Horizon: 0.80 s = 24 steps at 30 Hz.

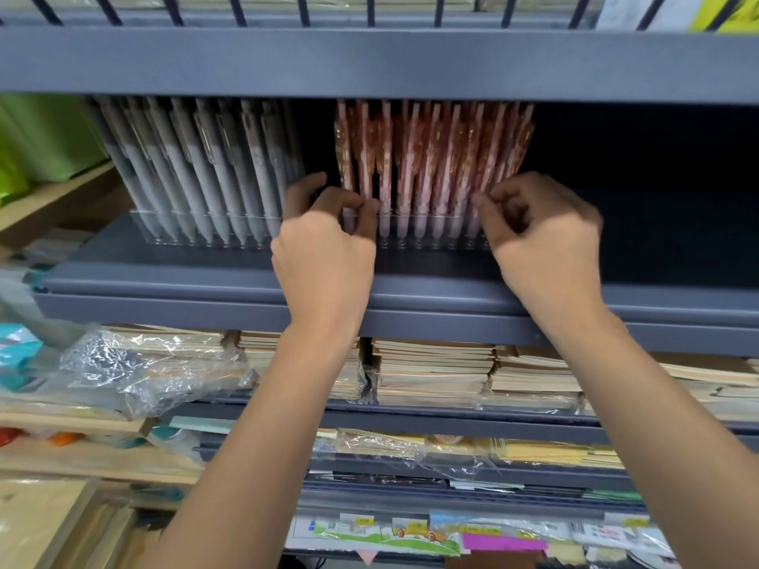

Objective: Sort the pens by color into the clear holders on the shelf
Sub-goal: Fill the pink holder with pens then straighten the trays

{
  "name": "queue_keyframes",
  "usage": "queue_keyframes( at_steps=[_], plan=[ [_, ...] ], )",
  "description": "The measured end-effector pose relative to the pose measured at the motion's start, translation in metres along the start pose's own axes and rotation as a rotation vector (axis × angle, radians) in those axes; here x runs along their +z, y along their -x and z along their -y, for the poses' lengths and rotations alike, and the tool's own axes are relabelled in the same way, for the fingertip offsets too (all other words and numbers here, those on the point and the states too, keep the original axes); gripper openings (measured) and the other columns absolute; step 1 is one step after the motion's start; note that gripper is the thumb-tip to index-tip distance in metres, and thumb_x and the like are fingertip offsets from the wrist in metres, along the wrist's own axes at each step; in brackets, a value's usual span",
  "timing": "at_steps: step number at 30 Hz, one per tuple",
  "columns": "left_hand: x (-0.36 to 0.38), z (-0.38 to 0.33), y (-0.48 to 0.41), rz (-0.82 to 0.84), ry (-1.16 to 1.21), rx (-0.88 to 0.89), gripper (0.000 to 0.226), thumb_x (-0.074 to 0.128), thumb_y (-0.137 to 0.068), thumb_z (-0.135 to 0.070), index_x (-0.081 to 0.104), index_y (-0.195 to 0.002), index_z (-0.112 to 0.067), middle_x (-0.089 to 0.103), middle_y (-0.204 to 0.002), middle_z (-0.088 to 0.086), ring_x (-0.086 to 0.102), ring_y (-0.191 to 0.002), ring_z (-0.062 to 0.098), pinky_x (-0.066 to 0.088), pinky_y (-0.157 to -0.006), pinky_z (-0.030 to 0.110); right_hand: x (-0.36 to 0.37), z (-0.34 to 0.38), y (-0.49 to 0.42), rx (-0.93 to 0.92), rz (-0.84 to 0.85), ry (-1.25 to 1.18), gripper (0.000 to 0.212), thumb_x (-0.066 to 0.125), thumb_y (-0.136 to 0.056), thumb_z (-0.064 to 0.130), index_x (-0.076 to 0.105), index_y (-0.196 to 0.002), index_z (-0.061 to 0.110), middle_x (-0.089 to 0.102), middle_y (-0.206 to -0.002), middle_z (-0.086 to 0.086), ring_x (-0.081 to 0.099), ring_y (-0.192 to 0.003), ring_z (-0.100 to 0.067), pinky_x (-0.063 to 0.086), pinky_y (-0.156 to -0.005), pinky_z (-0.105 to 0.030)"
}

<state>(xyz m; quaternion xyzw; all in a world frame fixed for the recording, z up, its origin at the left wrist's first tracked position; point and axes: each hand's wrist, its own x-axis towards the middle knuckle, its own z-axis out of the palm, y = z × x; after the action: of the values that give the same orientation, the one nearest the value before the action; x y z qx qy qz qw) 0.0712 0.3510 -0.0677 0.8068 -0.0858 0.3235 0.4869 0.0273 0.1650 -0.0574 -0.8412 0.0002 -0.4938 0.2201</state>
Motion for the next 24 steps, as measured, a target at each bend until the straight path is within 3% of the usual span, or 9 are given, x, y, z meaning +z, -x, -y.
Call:
queue_keyframes(
  at_steps=[6,13,20,24],
  plan=[
    [-0.0004,-0.0043,-0.0005,-0.026,-0.114,-0.017,0.02,0.071,-0.089,-0.035,0.078,-0.092,-0.017,0.062,-0.133,-0.001,0.069,-0.083,0.034,0.054,-0.077,0.043,-0.0007,0.0057,0.0024,-0.033,0.019,0.088,0.024,0.061,-0.094,0.031,0.07,-0.087,0.01,0.07,-0.079,-0.006,0.066,-0.073,-0.026,0.053,-0.068,-0.044],
    [0.0015,-0.0047,-0.0019,-0.042,-0.185,0.009,0.021,0.071,-0.089,-0.035,0.078,-0.092,-0.015,0.063,-0.131,-0.001,0.069,-0.083,0.035,0.053,-0.073,0.042,0.003,0.0058,0.003,0.001,0.031,0.218,0.027,0.056,-0.097,0.033,0.071,-0.094,0.011,0.072,-0.08,-0.009,0.066,-0.073,-0.032,0.046,-0.064,-0.034],
    [0.0018,-0.004,-0.0022,-0.07,-0.231,0.036,0.02,0.069,-0.091,-0.03,0.079,-0.097,-0.014,0.065,-0.129,0.0,0.069,-0.086,0.034,0.044,-0.069,0.031,0.0043,0.0051,0.0008,0.062,0.173,0.338,0.038,0.041,-0.101,0.045,0.066,-0.105,0.016,0.071,-0.083,-0.01,0.064,-0.077,-0.039,0.046,-0.075,-0.038],
    [0.0021,-0.0032,-0.0026,-0.074,-0.252,0.058,0.021,0.068,-0.093,-0.028,0.08,-0.1,-0.012,0.066,-0.127,0.001,0.069,-0.087,0.033,0.043,-0.07,0.03,0.0055,0.0062,-0.0026,0.094,0.215,0.35,0.037,0.043,-0.1,0.047,0.064,-0.108,0.017,0.072,-0.087,-0.012,0.064,-0.082,-0.042,0.048,-0.078,-0.039]
  ],
)
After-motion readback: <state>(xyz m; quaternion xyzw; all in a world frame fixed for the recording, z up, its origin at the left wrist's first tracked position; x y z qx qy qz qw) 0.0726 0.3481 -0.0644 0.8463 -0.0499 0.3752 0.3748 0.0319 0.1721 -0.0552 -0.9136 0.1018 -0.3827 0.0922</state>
